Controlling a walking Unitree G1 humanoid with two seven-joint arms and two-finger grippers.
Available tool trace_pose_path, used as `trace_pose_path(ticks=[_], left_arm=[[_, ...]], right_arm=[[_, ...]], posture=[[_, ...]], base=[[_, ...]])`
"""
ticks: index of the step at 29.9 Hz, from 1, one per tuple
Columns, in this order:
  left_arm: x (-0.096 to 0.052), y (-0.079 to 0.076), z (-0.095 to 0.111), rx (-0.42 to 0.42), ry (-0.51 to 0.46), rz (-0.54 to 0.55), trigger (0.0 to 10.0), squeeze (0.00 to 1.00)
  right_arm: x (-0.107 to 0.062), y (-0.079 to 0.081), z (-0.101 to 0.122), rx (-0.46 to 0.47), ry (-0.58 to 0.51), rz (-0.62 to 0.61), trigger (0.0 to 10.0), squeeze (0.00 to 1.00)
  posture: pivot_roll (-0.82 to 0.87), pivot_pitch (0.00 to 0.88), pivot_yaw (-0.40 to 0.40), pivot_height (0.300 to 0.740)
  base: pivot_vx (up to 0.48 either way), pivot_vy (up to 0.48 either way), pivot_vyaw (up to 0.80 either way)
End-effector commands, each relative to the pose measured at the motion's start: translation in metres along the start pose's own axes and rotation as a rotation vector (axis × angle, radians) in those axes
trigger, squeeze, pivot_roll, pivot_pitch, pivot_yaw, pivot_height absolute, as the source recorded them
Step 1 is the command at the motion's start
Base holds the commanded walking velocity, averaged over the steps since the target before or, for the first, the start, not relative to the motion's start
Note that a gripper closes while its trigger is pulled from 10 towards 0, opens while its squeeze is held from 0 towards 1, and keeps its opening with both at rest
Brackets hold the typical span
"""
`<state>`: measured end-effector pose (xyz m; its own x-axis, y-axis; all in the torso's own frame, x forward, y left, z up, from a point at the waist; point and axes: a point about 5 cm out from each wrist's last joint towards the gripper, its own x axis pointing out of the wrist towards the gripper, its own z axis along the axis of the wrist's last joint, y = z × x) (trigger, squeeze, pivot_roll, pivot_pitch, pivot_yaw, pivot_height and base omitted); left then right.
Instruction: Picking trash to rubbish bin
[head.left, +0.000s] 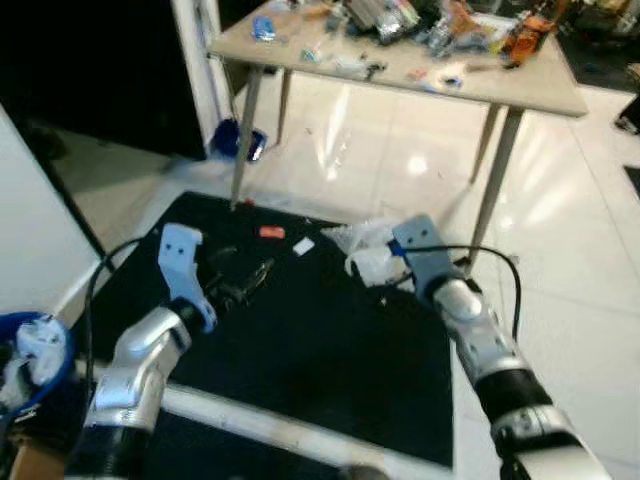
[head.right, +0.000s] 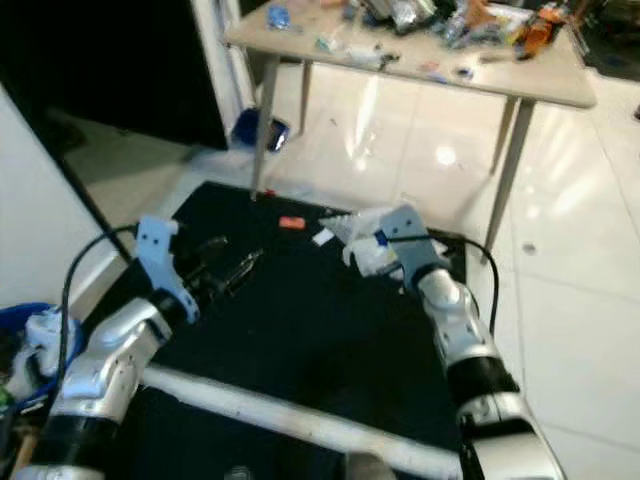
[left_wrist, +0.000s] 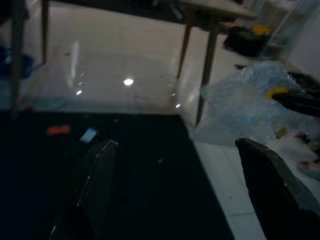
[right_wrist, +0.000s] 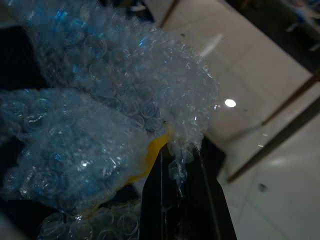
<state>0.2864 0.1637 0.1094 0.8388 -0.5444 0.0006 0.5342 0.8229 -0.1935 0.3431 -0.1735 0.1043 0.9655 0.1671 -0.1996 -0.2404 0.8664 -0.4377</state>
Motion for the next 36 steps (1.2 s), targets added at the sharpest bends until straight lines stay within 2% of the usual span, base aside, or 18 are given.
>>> trace_pose_path(ticks=[1, 5, 36], left_arm=[[0.0015, -0.002, -0.0013, 0.003, 0.007, -0.004, 10.0, 0.0], [0.0015, -0.0017, -0.0012, 0.003, 0.005, -0.001, 10.0, 0.0], [0.0013, -0.0007, -0.0005, 0.007, 0.01, 0.0, 10.0, 0.0]], right_arm=[[-0.0017, 0.0002, -0.0062, 0.022, 0.018, 0.007, 10.0, 0.0], [-0.0017, 0.0, -0.0064, 0.026, 0.018, 0.007, 10.0, 0.0], [-0.0012, -0.0008, -0.0085, 0.079, 0.029, 0.007, 10.0, 0.0]], posture=[[-0.12, 0.0, 0.018, 0.74], [-0.12, 0.0, 0.018, 0.74], [-0.12, 0.0, 0.025, 0.74]], base=[[0.0, 0.0, 0.0], [0.0, 0.0, 0.0], [0.0, 0.0, -0.77]])
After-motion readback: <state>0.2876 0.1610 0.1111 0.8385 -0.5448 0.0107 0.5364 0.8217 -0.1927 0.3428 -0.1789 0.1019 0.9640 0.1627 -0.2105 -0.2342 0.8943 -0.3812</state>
